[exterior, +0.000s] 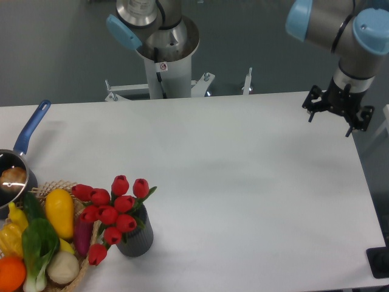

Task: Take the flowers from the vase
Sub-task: 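Move the open gripper toward the red tulips in the black vase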

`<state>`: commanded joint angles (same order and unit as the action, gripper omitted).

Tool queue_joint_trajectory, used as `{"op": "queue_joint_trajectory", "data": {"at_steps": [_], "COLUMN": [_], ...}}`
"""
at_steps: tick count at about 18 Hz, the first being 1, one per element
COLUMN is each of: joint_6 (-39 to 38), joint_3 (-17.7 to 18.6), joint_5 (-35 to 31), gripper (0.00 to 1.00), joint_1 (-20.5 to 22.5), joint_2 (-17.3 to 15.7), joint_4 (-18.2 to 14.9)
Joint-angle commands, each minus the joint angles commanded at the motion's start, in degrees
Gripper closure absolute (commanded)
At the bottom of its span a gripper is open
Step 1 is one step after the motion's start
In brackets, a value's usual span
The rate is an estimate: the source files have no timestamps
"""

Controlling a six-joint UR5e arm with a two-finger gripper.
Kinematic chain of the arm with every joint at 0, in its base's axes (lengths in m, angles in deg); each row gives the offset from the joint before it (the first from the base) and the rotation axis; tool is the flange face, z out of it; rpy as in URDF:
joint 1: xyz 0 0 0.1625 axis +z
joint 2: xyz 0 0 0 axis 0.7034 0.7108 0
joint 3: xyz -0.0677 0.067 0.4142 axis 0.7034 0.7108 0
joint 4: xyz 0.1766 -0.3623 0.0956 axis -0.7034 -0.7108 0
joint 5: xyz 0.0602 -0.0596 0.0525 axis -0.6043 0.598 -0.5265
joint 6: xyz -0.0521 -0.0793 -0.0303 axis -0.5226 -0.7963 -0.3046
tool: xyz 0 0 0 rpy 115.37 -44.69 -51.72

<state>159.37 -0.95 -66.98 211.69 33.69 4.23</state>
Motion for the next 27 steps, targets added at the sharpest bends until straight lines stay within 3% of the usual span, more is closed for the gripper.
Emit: {"op": "queue_joint_trajectory", "data": {"at_steps": [5,9,11,14,20,24,27], "joint_6": [0.4,0.4,0.0,-1.2,-6.5,-6.9,-8.8], "joint_3": [1.1,8.5,10.4,10.4,10.1,10.4,12.6], "joint_5": [0.9,1.8,3.2,7.0,7.5,14.9,23.1], "gripper": [0.0,0.0,0.0,0.0,0.0,0.0,0.0], "joint_1": [-1.1,-1.7,-1.8,-4.0,-10.8,-12.7,-15.1], "joint_2": [-0.3,-2.7,-3.3,-3.8,-4.0,-4.4,-5.7], "joint_4": [0.6,4.7,4.8,4.7,4.8,4.0,4.0]}}
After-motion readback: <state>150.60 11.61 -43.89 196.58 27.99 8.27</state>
